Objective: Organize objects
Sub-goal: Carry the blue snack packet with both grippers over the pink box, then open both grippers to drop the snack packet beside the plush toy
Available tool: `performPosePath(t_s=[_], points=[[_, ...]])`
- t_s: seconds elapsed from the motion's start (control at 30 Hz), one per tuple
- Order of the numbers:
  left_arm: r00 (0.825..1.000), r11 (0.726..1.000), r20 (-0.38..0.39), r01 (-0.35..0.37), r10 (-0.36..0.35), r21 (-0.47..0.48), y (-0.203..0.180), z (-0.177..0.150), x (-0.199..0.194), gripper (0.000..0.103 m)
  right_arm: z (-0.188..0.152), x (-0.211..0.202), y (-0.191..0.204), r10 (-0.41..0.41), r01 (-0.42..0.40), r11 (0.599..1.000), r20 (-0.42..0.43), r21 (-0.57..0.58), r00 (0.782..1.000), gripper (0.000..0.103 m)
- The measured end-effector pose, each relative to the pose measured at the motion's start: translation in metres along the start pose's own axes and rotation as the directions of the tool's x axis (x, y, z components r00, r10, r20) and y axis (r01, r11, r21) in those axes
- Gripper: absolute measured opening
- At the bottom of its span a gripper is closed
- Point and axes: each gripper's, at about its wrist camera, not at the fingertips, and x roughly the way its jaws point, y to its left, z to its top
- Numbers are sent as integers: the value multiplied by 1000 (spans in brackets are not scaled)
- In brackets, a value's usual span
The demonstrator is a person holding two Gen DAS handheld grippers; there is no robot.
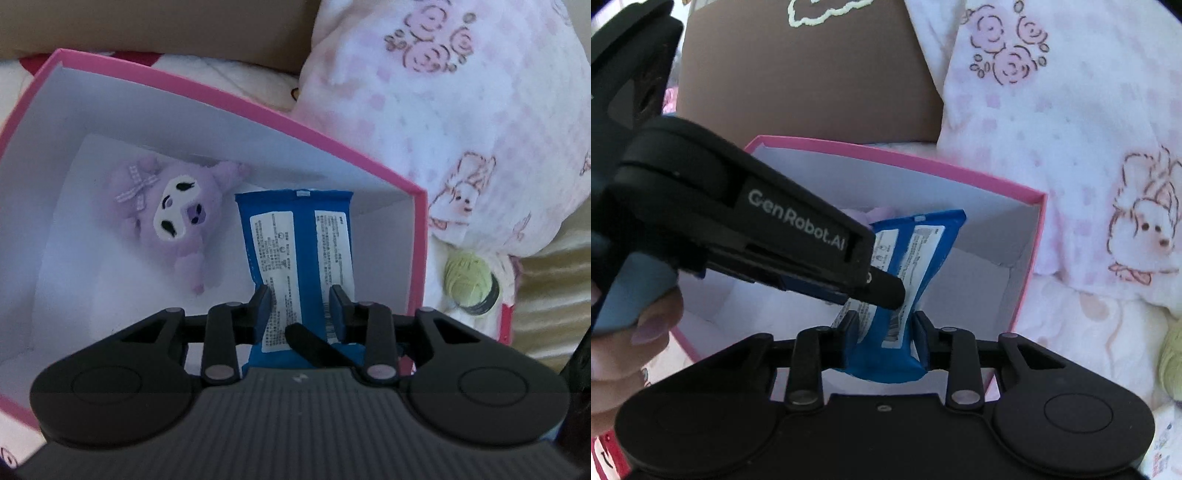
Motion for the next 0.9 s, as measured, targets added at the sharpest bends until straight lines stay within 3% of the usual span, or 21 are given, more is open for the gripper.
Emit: performPosePath(t_s=[0.1,0.2,0.3,0.4,0.53,0.67,0.9], points=[[1000,1000,-14,25,-25,-14,6,4,6,32,6,2,-4,17,-17,1000,-37,8,999,37],[999,999,-22,50,-50,-15,10,4,6,30,6,4,4,-16,12,998,-49,-68,999,36],[995,995,-25,95,-96,-19,7,2,6,30,4,10,14,87,-93,992,-73,-80,994,26],[998,998,-7,55,-55,2,1,1,5,30,2,20,21,30,-37,995,-72,-94,997,22],[999,999,14,32,-32,4,11,-2,-5,30,-3,19,3,79,-82,996,-89,-39,993,22],[1000,1000,13,-22,22,20,20,-3,-7,30,-4,13,-3,61,-66,996,-71,-67,996,18],[980,978,-22,-193,196,81,20,-13,10,32,-9,-12,-12,70,-73,991,-37,-111,997,21]])
